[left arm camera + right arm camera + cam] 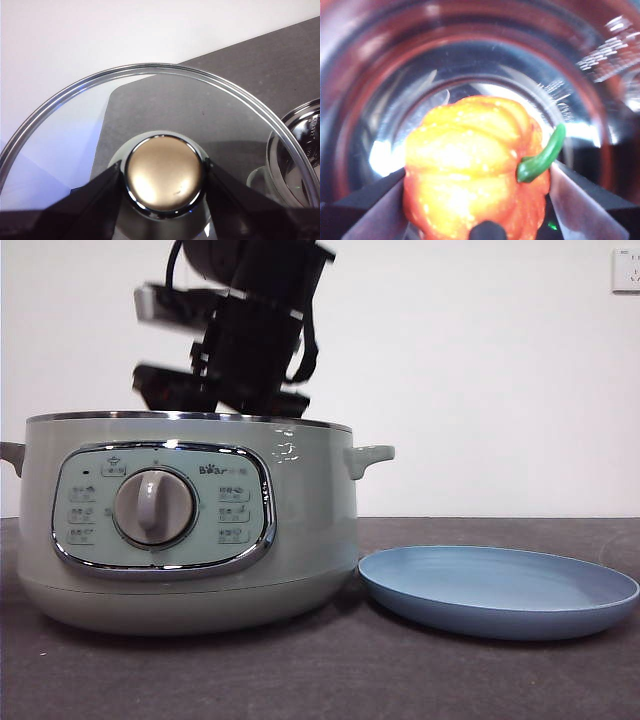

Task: Take the pumpkin out from the steamer,put the pumpkin in the blue plate,close the lid

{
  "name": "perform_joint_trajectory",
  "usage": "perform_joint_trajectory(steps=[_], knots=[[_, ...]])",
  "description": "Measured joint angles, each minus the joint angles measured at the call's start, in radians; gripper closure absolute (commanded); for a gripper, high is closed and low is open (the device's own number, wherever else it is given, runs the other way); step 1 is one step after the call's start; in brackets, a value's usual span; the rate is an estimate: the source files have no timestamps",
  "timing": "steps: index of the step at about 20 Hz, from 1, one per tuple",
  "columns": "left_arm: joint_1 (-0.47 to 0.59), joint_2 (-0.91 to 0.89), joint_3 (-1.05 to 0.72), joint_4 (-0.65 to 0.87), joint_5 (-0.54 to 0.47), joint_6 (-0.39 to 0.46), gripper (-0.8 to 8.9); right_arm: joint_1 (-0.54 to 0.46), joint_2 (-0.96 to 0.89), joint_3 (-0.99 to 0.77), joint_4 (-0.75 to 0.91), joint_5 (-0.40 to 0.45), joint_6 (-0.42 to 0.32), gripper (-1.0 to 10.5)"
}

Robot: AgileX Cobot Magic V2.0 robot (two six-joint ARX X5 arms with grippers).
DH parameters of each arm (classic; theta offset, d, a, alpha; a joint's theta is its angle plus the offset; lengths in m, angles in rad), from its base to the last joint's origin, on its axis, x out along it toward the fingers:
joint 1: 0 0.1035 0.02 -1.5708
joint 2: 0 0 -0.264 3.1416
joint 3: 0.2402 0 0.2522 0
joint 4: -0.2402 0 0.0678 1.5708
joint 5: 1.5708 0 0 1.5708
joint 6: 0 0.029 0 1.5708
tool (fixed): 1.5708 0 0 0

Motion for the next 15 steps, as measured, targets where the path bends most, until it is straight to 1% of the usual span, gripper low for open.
perform_joint_trajectory(steps=[2, 4, 5, 7, 8, 10, 13, 15], knots=[[0.0, 0.0, 0.0, 0.002, 0.001, 0.0, 8.22, -0.001, -0.111, 0.0, -0.038, 0.001, 0.0, 9.6], [0.0, 0.0, 0.0, 0.022, 0.004, 0.0, 8.22, -0.022, -0.24, 0.0, -0.108, 0.0, 0.0, 9.6], [0.0, 0.0, 0.0, 0.033, 0.009, 0.0, 8.22, -0.041, -0.296, 0.0, -0.153, 0.0, 0.0, 9.6], [0.0, 0.0, 0.0, 0.05, 0.056, 0.0, 8.22, -0.105, -0.402, 0.0, -0.243, 0.014, 0.011, 9.6], [0.0, 0.002, 0.0, 0.062, 0.078, 0.0, 8.22, -0.142, -0.46, 0.0, -0.291, 0.059, 0.029, 9.6], [0.0, 0.008, 0.0, 0.084, 0.084, 0.0, 8.22, -0.219, -0.539, 0.0, -0.377, 0.154, 0.068, 9.6], [0.0, 0.018, 0.0, 0.097, 0.134, 0.0, 8.22, -0.302, -0.582, 0.0, -0.51, 0.265, 0.143, 9.6], [0.0, 0.035, 0.0, 0.108, 0.162, 0.0, 8.22, -0.333, -0.607, -0.027, -0.584, 0.403, 0.216, 9.6]])
